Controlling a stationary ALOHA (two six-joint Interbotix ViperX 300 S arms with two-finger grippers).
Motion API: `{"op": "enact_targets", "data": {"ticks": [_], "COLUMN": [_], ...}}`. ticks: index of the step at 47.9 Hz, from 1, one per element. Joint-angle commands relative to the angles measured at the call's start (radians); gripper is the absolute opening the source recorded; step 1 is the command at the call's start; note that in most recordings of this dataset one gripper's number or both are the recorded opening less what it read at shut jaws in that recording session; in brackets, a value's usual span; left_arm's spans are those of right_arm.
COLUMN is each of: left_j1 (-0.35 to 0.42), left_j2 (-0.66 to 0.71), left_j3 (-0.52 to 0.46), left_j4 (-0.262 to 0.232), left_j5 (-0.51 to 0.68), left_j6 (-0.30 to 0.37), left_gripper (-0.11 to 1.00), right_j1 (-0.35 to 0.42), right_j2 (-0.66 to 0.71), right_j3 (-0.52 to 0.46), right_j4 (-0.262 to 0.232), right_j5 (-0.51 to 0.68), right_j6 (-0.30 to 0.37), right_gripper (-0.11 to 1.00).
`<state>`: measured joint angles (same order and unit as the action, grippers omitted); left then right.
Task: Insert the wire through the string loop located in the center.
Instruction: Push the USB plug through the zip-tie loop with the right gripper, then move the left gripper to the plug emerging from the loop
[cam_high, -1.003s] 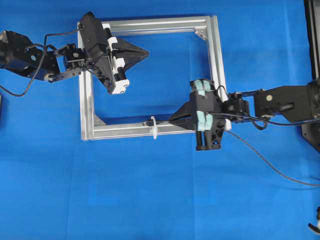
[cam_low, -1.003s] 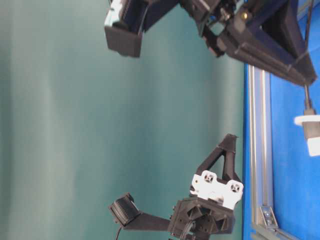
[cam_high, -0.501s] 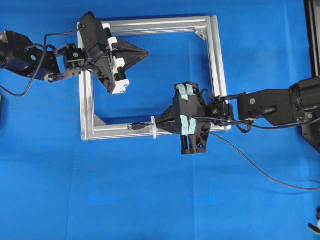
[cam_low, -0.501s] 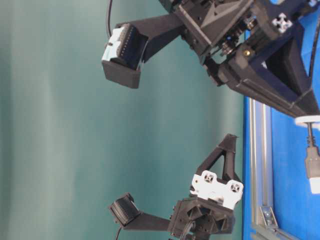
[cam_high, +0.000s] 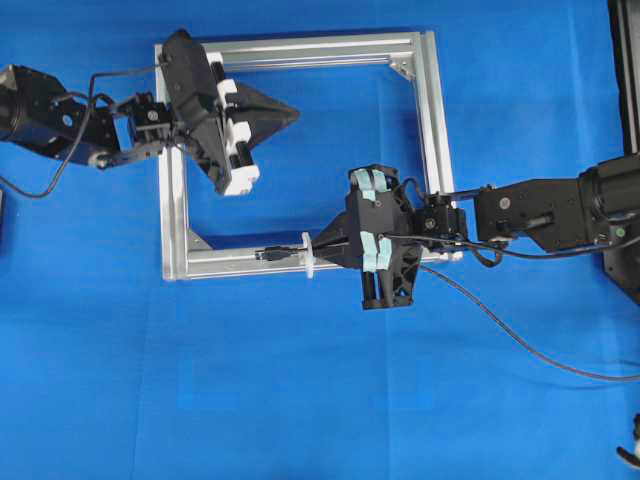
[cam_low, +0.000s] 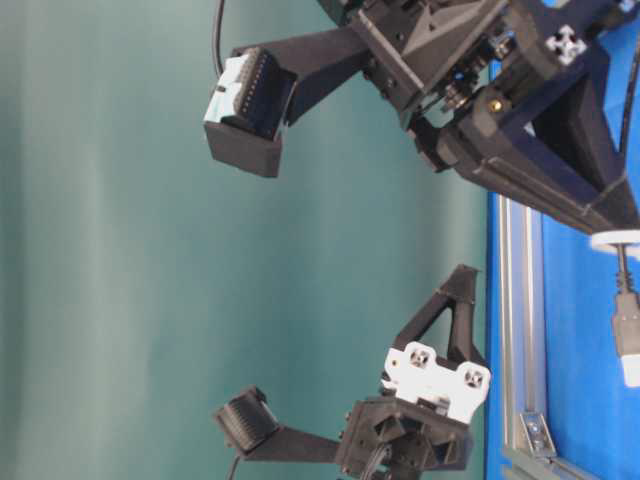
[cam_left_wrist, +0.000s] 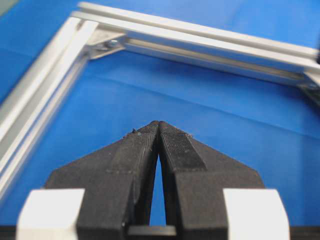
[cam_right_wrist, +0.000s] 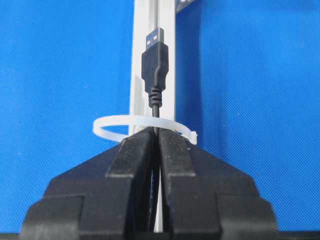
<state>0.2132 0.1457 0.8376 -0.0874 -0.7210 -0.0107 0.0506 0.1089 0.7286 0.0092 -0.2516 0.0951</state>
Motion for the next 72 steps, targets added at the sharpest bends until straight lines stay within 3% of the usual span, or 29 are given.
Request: {"op": "enact_targets", "data": {"ticks": [1,26,72], "left_j1": [-0.043,-0.293,-0.288], "left_j2": [-0.048,-0.156,-0.152], "left_j3": [-0.003,0.034,0.021], "left_j4": [0.003,0.003,0.003], "left_j5": [0.017,0.077,0.103], "left_j6": [-0.006,-0.008,0.008], "left_gripper": [0.00,0.00,0.01], "right_j1": [0.002,0.002,0.002], "right_j2": [-0.012,-0.014,-0.014], "right_j3": [-0.015,-0.017,-0.014], "right_j4": [0.003,0.002,-0.003], "right_j5": [-0.005,-0.005,-0.005], "right_j6": [0.000,-0.002,-0.005], "right_gripper": [-0.02,-0.02,-0.02]}}
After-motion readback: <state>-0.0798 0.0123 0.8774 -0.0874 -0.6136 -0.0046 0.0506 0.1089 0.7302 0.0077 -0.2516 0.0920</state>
